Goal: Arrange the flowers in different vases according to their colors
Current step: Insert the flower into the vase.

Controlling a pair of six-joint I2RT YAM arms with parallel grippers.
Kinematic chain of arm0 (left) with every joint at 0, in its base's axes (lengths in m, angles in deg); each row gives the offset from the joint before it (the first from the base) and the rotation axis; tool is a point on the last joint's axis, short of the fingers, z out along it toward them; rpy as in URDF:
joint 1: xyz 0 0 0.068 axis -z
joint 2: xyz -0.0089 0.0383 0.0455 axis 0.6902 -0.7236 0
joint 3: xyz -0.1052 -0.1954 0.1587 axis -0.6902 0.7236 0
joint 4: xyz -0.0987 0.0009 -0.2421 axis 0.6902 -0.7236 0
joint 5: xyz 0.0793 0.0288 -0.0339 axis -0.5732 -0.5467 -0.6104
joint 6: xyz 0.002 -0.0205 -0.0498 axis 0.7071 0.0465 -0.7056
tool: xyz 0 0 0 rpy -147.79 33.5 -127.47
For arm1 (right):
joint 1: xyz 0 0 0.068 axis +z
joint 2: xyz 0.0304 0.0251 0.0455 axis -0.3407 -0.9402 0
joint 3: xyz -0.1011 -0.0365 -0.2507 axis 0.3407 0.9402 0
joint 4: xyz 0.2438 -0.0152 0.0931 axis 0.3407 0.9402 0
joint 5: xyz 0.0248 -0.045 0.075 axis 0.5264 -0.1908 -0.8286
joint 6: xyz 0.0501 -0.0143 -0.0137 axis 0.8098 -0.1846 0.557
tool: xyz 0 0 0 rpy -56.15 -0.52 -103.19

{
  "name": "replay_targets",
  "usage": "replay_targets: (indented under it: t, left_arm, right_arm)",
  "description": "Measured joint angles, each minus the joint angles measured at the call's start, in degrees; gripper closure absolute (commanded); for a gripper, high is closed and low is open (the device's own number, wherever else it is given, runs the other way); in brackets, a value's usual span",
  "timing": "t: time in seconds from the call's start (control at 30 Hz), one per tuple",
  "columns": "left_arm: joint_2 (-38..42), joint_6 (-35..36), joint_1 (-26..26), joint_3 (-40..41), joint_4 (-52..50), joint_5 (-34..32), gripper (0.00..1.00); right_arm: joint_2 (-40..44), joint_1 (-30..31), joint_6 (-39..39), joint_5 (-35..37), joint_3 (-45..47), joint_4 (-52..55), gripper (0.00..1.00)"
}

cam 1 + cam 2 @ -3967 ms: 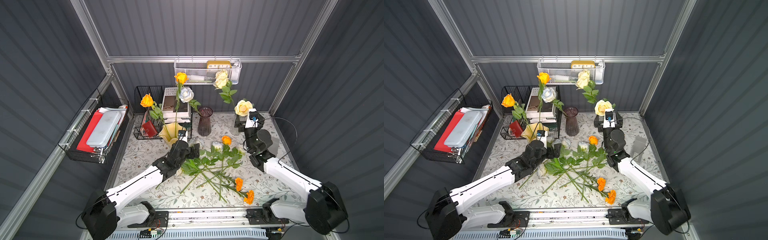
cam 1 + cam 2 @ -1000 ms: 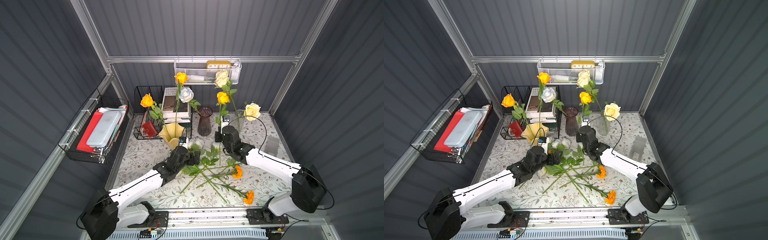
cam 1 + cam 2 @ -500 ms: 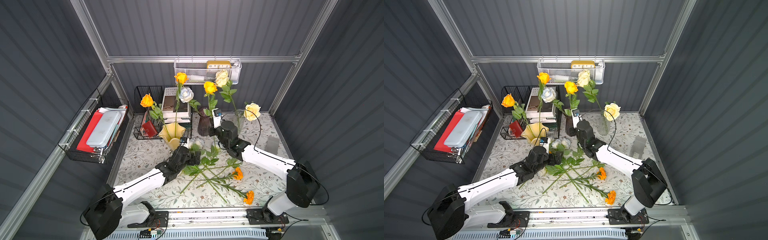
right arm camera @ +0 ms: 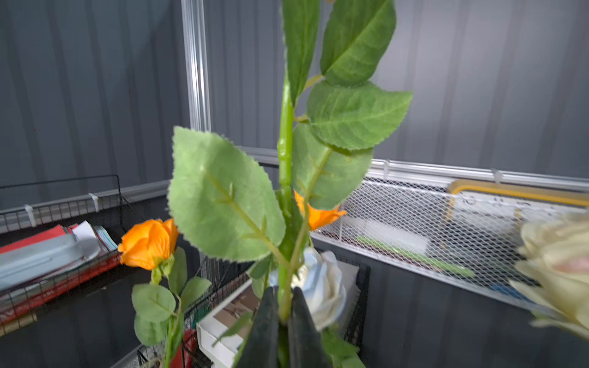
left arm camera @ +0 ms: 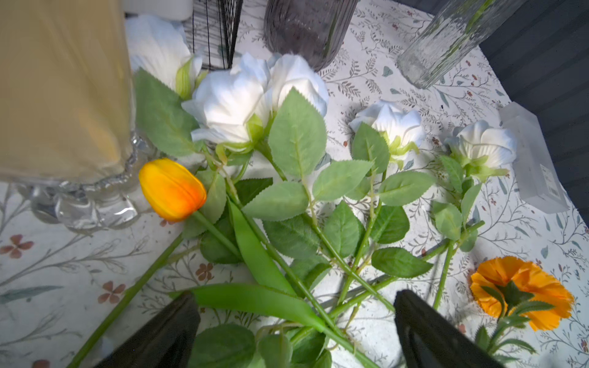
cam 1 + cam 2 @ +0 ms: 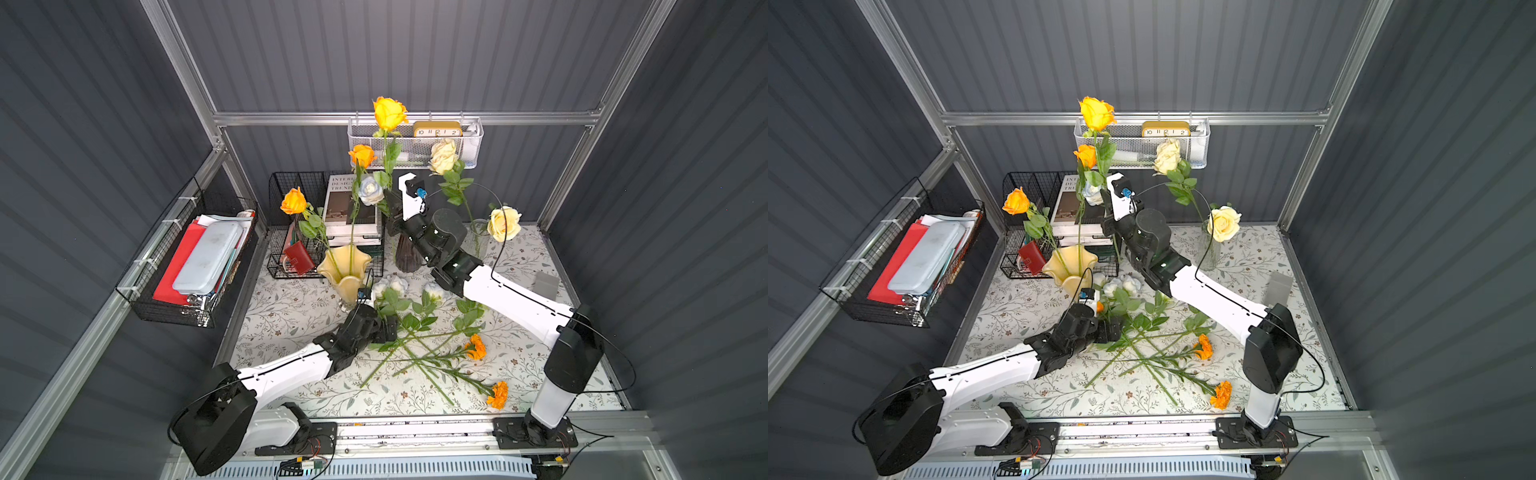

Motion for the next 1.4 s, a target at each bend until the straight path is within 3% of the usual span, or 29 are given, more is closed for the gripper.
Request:
replay_targets:
  t: [0.3,0.53,0.57,0.63,0.67,0.73,0.93,1.13,1.23,1.4]
  left_arm:
    - [-1.79,-2.16,0.00,1.53,2.58,1.95,0.01]
    - [-2.32,-2.49,0.00,1.70,3.67,2.19,0.01]
    - [-2.32,-2.49,0.00,1.81,3.82,2.19,0.01]
    - [-2.34,-2.49,0.00,1.90,3.82,2.19,0.01]
    - [-2.34,-2.49,0.00,1.90,3.85,2.19,0.01]
    - [-2.36,-2.49,0.00,1.90,3.87,2.19,0.01]
    - [-2.67,-2.47,0.00,1.77,3.85,2.14,0.01]
    - [-3.61,-2.27,0.00,-0.02,3.39,1.92,0.01]
    - [-3.56,-2.21,0.00,-0.87,3.41,1.95,0.01]
    - [-3.58,-1.27,0.00,-2.29,2.91,2.19,0.01]
  right_arm:
    - [-15.93,0.98,6.56,-4.66,-17.53,-4.28,1.00]
    - [-20.79,1.49,9.70,-6.36,-18.97,-4.17,1.00]
    - [-20.65,1.53,10.08,-6.60,-17.57,-4.55,0.94]
    - [-19.96,1.64,10.67,-7.04,-14.12,-5.55,0.50]
    - [-19.30,1.64,11.06,-7.21,-11.54,-6.23,0.34]
    - [-17.66,1.64,11.08,-7.21,-6.58,-7.52,0.23]
    - [-6.36,1.68,9.97,-6.88,9.25,-9.22,0.14]
    - [10.34,1.64,9.29,-4.96,21.84,-8.52,0.15]
    - [18.45,1.62,10.54,-0.61,28.59,-3.50,0.18]
    - [25.81,1.01,18.38,9.53,34.47,14.43,0.26]
